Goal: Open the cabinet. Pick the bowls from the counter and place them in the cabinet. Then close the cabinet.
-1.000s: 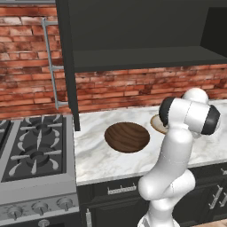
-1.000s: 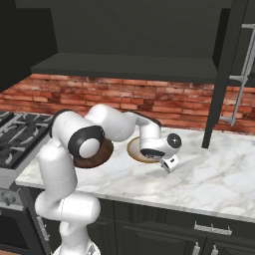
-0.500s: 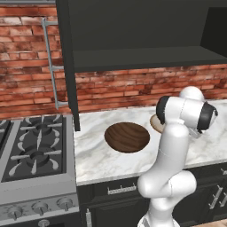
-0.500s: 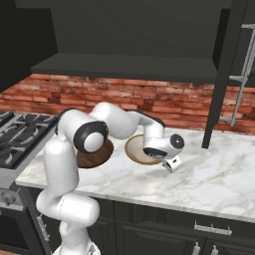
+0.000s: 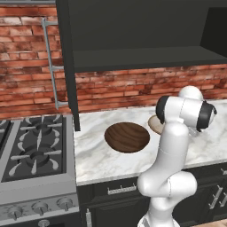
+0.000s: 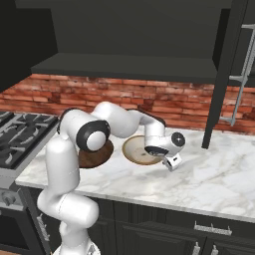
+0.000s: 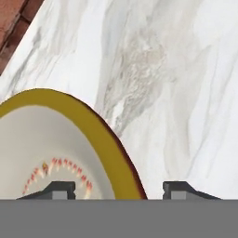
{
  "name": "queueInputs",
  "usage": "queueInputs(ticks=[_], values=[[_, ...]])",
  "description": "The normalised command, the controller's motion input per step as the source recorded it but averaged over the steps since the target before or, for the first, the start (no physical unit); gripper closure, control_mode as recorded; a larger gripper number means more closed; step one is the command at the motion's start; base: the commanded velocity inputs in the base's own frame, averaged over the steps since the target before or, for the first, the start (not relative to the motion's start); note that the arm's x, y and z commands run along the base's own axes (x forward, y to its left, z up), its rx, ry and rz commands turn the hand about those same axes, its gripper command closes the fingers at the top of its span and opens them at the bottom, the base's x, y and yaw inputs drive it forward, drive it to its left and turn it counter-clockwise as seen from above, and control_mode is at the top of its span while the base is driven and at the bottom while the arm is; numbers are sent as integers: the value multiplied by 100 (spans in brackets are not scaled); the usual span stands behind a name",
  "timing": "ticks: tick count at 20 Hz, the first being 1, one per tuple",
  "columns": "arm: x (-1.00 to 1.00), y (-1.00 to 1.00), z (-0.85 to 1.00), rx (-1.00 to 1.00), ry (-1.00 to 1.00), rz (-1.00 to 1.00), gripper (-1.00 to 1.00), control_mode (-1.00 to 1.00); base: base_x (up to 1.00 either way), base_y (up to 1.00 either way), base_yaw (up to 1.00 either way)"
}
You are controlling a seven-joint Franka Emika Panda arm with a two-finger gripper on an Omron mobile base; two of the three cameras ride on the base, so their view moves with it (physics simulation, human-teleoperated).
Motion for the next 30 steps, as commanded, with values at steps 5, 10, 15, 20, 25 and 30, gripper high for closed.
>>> queueInputs(ticks=[5,10,15,20,25,30], values=[[0,24,-17,0,0,0,100,-100,0,0,0],[0,22,-26,0,0,0,100,-100,0,0,0],[-27,-2,36,2,-18,-7,100,-100,0,0,0],[-54,-5,81,11,-18,-11,100,-100,0,0,0],[-73,0,56,2,-17,-2,100,-100,0,0,0],[-87,18,49,-4,-10,-16,100,-100,0,0,0]])
